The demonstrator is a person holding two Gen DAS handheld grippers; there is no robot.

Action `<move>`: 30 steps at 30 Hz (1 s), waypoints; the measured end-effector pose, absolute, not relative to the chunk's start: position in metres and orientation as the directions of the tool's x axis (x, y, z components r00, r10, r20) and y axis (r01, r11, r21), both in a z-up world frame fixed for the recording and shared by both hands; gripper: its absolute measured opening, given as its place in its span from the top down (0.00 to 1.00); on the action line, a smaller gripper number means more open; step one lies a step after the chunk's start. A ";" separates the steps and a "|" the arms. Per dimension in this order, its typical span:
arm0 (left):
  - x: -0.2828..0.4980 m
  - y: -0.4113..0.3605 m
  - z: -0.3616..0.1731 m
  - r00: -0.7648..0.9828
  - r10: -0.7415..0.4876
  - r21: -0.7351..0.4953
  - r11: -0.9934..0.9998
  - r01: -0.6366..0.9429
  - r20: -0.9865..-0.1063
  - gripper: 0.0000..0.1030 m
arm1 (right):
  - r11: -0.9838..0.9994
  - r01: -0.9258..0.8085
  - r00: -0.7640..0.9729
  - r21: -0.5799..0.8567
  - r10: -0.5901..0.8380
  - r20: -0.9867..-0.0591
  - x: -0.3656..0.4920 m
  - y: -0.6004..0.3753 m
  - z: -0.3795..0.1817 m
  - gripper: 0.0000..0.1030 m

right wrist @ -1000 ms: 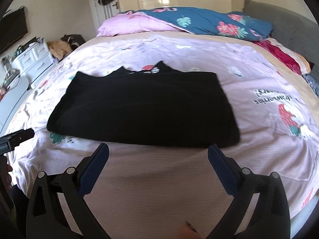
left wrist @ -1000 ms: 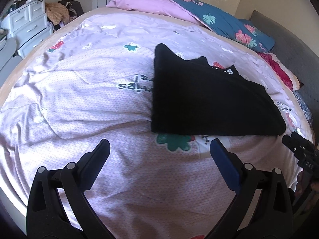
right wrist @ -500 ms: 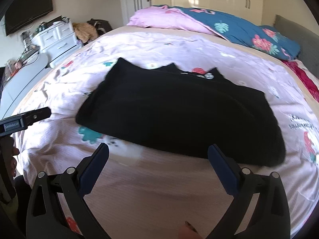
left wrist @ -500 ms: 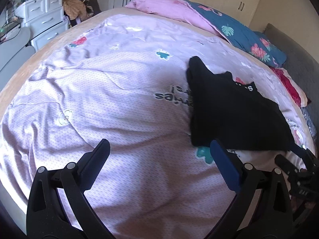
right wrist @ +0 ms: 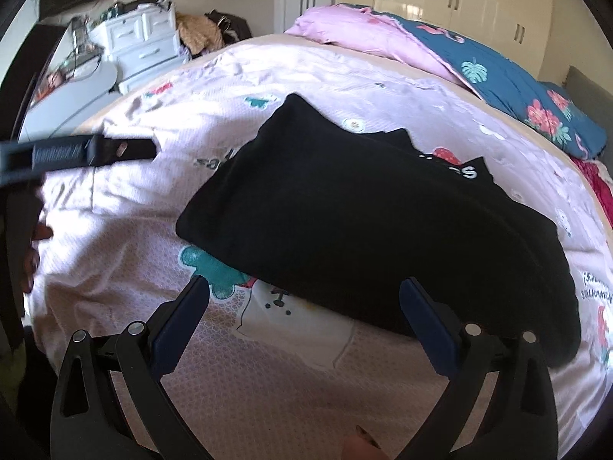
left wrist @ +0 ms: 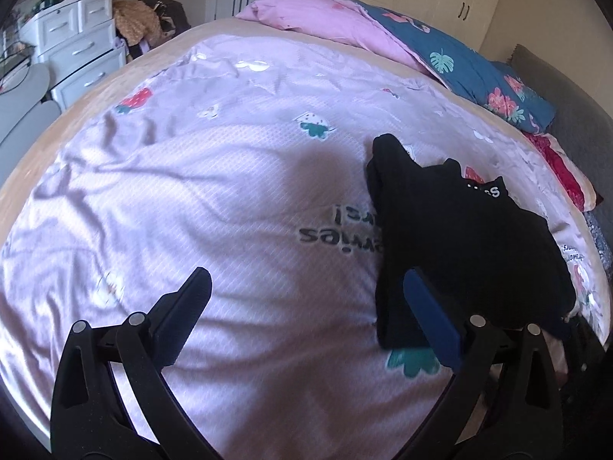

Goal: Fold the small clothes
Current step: 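Move the right gripper onto the folded black sweatshirt and close it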

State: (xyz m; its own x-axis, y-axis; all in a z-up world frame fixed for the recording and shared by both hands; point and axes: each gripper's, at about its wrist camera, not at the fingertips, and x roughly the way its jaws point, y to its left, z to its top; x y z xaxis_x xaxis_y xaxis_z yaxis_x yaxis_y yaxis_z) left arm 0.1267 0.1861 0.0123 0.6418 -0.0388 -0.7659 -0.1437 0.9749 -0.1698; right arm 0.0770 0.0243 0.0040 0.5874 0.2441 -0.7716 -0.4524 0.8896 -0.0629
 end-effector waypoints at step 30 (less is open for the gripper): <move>0.218 0.171 -0.012 0.597 -0.130 -0.251 0.960 -0.124 -0.792 0.09 | 0.808 -0.480 0.696 -0.342 0.113 -0.709 0.119 0.076 -0.039 0.14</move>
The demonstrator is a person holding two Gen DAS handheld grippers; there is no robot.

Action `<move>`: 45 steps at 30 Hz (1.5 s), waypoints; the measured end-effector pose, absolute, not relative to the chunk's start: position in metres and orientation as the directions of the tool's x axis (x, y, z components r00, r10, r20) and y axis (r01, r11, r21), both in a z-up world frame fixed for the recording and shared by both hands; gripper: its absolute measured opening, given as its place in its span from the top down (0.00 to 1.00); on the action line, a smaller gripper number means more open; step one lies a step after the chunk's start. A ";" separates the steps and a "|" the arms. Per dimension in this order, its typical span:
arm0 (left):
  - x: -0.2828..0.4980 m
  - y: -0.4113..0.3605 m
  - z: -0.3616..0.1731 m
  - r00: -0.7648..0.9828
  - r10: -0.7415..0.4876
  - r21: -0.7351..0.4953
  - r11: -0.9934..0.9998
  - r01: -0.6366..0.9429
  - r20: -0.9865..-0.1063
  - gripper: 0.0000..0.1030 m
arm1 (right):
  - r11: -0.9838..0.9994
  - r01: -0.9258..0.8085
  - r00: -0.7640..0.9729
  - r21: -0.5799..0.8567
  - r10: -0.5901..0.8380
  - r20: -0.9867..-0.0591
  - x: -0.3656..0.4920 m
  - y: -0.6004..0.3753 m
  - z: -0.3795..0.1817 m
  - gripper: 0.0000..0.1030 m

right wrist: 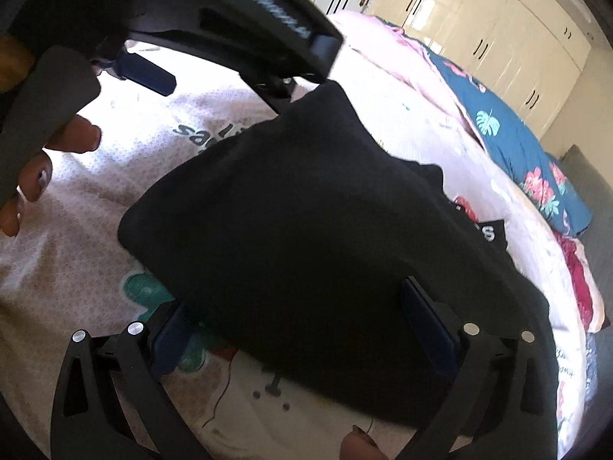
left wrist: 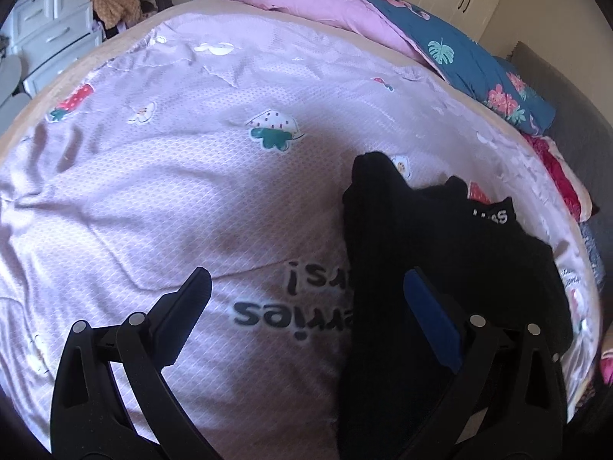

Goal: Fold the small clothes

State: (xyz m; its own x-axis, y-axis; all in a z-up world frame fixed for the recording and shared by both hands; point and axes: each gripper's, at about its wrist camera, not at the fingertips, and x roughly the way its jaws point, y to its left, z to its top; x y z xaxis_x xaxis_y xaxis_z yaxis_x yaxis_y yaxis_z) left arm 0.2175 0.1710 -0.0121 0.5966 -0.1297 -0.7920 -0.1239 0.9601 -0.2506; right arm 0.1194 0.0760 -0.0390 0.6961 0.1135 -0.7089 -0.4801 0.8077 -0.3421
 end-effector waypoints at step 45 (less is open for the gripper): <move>0.241 0.054 0.049 0.582 -0.381 -0.375 0.917 0.138 -0.718 0.83 | 0.937 -0.339 0.825 -0.085 0.252 -0.506 0.065 -0.032 0.047 0.91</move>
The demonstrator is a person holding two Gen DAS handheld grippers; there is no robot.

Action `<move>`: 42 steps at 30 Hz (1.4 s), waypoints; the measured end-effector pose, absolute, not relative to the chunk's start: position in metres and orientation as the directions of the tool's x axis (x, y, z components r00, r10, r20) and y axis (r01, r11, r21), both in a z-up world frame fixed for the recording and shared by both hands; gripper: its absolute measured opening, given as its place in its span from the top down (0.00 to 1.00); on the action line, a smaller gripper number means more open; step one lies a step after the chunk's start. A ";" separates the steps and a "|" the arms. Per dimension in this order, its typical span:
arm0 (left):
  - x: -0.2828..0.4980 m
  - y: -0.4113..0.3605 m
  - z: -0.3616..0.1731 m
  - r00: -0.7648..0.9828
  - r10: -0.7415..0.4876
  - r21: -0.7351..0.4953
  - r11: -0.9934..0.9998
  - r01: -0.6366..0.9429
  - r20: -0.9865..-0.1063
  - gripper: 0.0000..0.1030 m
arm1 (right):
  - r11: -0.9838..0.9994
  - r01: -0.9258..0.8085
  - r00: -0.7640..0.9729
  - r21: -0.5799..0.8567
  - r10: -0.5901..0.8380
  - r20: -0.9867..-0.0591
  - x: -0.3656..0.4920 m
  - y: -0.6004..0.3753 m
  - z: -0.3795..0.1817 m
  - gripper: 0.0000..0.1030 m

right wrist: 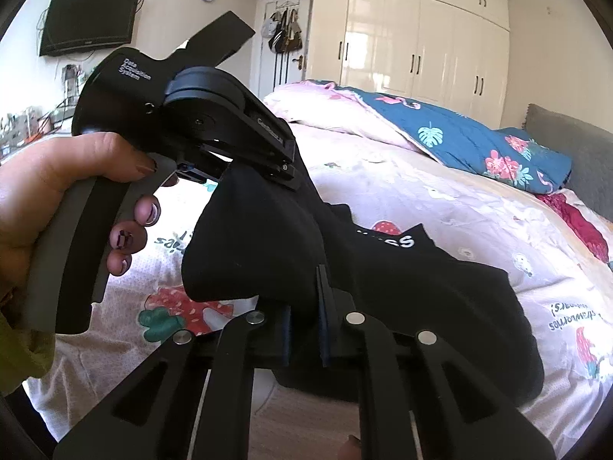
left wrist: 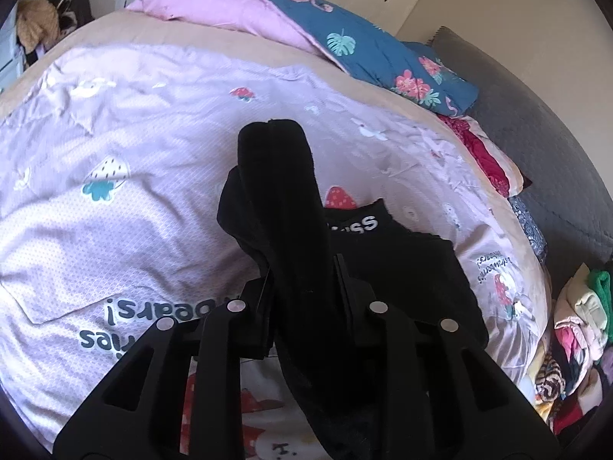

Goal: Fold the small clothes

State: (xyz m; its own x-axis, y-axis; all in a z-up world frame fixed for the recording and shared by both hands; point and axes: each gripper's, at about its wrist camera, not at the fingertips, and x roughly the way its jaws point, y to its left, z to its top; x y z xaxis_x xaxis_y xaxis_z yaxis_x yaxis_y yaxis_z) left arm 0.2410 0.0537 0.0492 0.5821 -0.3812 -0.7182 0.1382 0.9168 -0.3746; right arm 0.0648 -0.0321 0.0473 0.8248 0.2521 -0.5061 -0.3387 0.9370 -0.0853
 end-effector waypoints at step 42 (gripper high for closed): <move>0.279 -0.160 0.043 0.452 -0.399 -0.256 0.903 0.346 -0.798 0.84 | 0.974 -0.049 0.817 0.222 0.167 -0.552 0.062 -0.198 0.033 0.93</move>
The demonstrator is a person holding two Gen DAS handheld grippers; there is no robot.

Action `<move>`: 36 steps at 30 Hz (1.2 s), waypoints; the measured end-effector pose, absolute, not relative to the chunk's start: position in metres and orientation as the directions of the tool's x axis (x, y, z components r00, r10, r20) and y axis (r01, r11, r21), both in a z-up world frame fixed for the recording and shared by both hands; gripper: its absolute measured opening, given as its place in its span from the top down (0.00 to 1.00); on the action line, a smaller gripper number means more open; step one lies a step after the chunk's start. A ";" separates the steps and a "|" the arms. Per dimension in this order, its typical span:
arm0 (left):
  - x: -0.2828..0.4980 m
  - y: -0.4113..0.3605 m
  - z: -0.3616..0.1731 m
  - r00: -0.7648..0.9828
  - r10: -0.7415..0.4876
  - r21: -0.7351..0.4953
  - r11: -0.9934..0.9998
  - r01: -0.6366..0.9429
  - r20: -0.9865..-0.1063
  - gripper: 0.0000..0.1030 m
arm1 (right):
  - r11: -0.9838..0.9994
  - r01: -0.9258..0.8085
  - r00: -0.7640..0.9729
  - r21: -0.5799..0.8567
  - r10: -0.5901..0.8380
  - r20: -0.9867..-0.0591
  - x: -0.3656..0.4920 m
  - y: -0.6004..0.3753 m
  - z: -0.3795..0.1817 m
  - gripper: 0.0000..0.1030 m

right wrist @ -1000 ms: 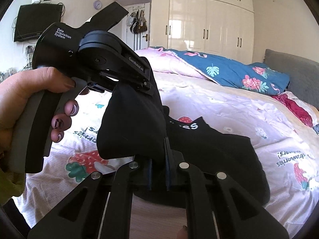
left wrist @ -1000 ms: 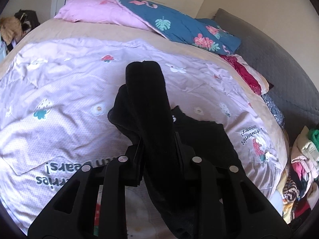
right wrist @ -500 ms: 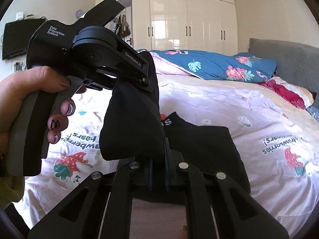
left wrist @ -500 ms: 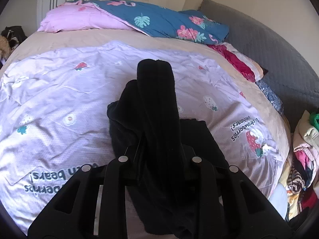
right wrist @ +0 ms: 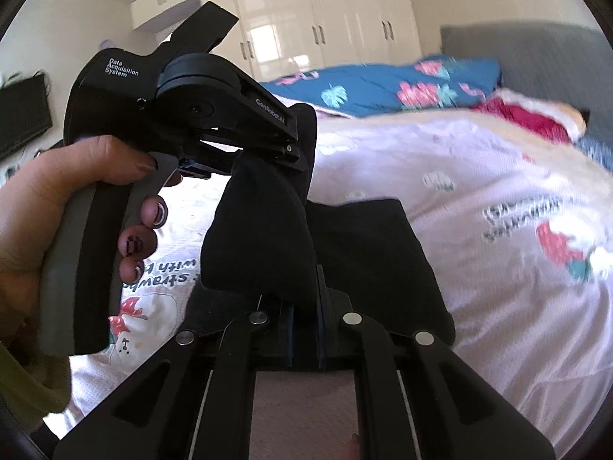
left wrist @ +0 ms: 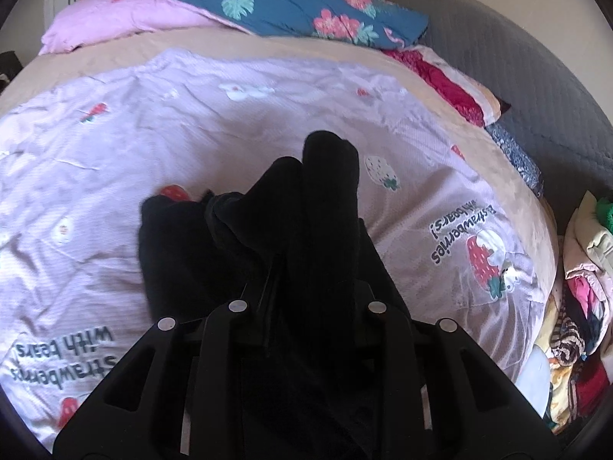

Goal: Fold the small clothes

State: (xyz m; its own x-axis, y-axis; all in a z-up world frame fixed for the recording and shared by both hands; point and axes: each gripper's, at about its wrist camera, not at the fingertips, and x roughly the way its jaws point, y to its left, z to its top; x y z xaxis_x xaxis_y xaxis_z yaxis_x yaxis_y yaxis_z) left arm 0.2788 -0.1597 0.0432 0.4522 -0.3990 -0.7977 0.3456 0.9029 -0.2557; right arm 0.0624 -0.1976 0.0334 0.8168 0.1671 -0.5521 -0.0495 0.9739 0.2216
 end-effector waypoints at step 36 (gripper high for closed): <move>0.226 -0.085 0.008 0.513 -0.390 -0.288 0.919 0.270 -0.764 0.28 | 0.769 0.006 0.540 0.640 0.536 -0.649 0.170 -0.291 0.010 0.23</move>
